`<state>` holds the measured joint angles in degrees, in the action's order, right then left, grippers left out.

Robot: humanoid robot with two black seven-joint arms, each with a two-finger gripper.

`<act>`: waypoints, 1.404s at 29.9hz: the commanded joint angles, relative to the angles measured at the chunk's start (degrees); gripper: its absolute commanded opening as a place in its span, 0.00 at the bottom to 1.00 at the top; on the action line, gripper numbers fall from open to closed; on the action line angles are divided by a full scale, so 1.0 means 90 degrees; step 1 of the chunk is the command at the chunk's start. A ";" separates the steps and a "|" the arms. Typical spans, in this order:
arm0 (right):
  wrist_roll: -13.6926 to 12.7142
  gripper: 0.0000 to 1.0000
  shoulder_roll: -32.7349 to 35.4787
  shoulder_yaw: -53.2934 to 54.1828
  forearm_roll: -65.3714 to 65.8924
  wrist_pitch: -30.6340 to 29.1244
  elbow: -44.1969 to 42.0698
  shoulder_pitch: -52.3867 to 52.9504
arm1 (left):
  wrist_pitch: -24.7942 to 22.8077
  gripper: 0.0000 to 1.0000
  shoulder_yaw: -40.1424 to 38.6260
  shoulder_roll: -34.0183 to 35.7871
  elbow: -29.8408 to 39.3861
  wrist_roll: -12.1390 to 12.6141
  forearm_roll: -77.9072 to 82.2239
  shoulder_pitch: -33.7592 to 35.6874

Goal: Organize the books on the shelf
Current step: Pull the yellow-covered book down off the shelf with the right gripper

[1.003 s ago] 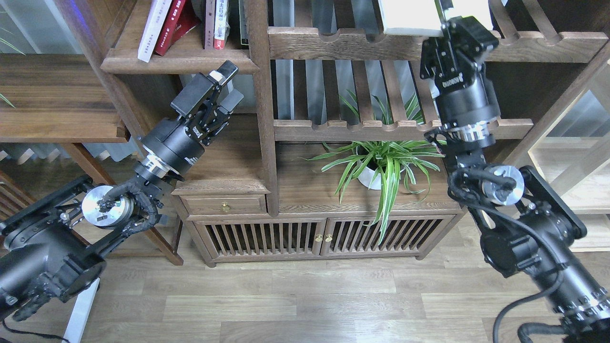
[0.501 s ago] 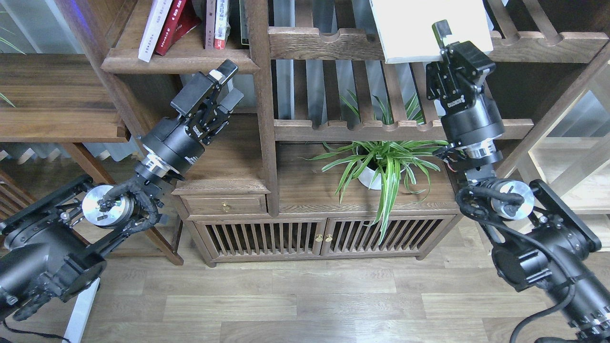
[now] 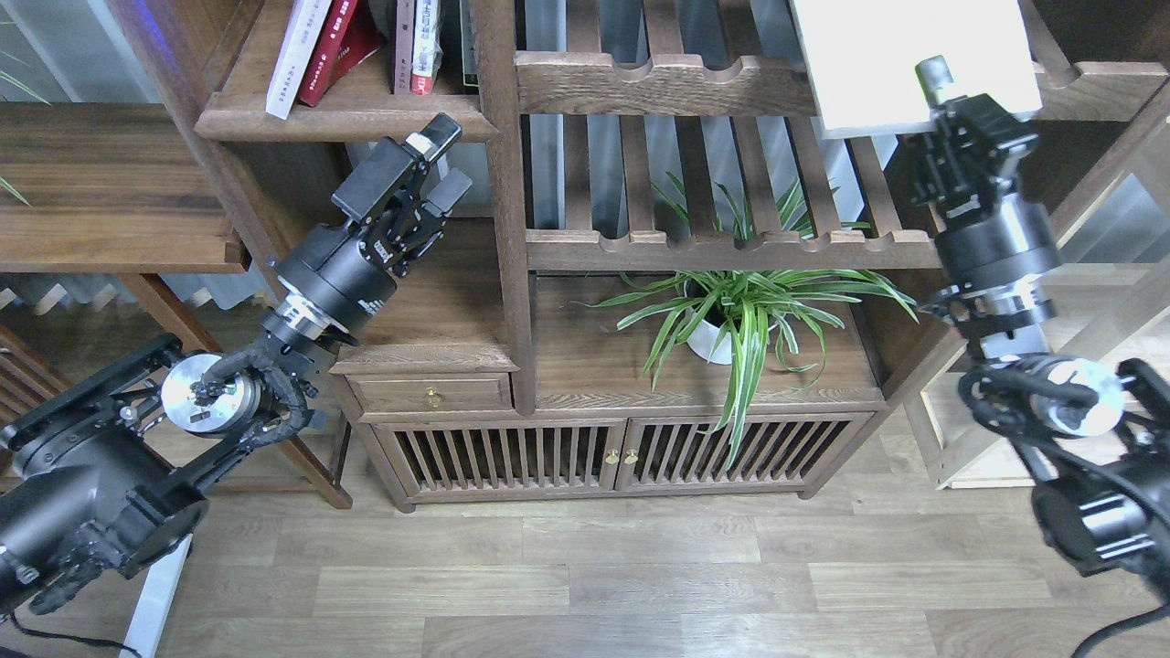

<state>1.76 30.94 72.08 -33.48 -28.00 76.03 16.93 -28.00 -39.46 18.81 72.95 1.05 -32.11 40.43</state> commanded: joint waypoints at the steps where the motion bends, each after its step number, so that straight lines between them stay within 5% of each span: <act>1: 0.0000 0.00 0.0331 0.0107 -0.0001 0.0000 0.0009 -0.0230 | 0.0000 0.99 0.0000 -0.0010 0.0000 0.0001 0.0052 -0.0009; 20: -0.0019 0.00 0.1308 0.0702 0.0301 0.0000 0.0019 -0.1889 | 0.0000 0.99 0.0010 -0.0234 -0.0010 0.0011 0.0228 -0.0029; 34: -0.0019 0.00 0.1172 0.0605 0.0711 0.0000 0.0019 -0.2935 | 0.0000 0.99 0.0195 -0.0722 -0.0117 0.0021 0.0472 -0.0166; 42: -0.0029 0.00 0.0479 0.0390 0.1259 0.0000 0.0019 -0.3102 | 0.0000 0.99 0.0517 -0.1268 -0.0322 0.0030 0.0736 -0.0527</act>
<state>1.55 37.21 76.17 -23.66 -27.98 76.19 -10.99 -28.00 -36.11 9.38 71.30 1.29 -25.74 36.77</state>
